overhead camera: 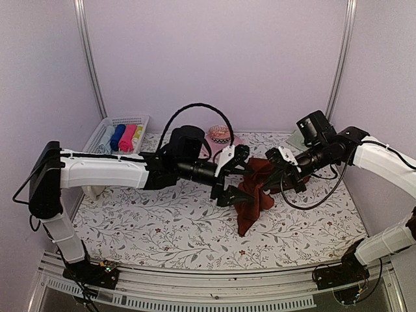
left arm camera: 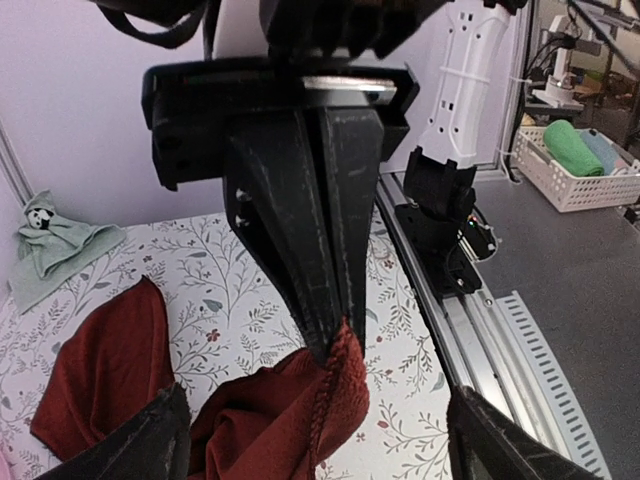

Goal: Roll the towels
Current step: Pass from the right arm to the left, then pass from the left arm to the right

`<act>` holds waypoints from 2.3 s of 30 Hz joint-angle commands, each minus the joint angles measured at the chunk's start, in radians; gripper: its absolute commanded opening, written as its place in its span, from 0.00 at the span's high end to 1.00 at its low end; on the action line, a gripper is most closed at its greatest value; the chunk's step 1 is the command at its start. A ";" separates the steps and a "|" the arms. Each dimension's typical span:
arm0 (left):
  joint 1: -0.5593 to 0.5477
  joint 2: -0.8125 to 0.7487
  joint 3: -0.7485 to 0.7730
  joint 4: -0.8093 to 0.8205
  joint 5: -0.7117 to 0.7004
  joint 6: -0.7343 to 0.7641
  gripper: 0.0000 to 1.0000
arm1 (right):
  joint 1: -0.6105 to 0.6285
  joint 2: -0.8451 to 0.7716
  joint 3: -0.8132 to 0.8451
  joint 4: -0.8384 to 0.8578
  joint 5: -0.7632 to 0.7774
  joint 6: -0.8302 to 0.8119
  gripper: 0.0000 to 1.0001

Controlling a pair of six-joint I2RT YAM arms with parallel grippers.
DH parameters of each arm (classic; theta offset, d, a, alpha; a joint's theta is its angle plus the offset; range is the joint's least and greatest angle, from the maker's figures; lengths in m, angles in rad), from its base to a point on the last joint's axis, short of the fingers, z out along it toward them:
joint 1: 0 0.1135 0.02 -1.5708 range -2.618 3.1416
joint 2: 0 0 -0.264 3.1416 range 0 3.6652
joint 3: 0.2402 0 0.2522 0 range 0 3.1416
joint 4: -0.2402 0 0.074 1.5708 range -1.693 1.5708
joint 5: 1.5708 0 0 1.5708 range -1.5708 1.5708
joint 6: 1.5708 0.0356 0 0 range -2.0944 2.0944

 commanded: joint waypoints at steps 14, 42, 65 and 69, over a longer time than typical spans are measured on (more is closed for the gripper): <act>0.015 0.112 0.093 -0.149 0.101 0.010 0.59 | 0.019 -0.033 -0.019 -0.052 -0.020 -0.083 0.96; -0.036 -0.141 -0.290 0.120 -0.508 -0.018 1.00 | 0.020 0.063 -0.090 0.170 0.092 0.092 0.32; -0.036 -0.224 -0.384 0.257 -1.018 -0.415 1.00 | 0.263 0.134 -0.340 0.771 0.671 0.239 0.25; -0.035 -0.225 -0.392 0.251 -1.028 -0.417 1.00 | 0.301 0.222 -0.327 0.842 0.808 0.280 0.33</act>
